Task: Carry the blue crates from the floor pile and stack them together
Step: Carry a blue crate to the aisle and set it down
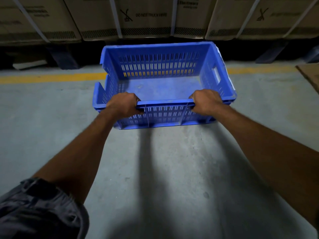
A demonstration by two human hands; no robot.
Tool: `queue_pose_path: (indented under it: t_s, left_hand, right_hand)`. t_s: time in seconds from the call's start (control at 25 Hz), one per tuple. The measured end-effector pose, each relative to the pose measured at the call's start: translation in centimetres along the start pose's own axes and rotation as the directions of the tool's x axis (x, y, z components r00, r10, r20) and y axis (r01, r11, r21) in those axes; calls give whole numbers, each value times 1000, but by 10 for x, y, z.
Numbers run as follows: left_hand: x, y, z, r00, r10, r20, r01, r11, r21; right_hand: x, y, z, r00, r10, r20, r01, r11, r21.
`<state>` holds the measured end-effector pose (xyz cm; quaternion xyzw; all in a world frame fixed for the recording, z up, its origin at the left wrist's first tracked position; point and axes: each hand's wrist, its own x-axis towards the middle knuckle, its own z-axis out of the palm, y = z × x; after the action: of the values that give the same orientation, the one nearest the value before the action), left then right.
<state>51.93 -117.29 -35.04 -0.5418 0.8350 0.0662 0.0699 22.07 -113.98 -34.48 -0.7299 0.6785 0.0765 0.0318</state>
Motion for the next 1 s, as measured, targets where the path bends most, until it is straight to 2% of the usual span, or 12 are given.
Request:
queue_pose_path:
  t_s: [0.48, 1.0]
  left_hand:
    - [0, 3, 3, 997, -70, -20, 70, 997, -20]
    - [-4, 3, 4, 998, -58, 29, 60, 997, -49]
  right_hand:
    - [2, 1, 0, 1000, 3, 22, -3, 1000, 6]
    - [-1, 0, 0, 1000, -2, -6, 2, 1000, 7]
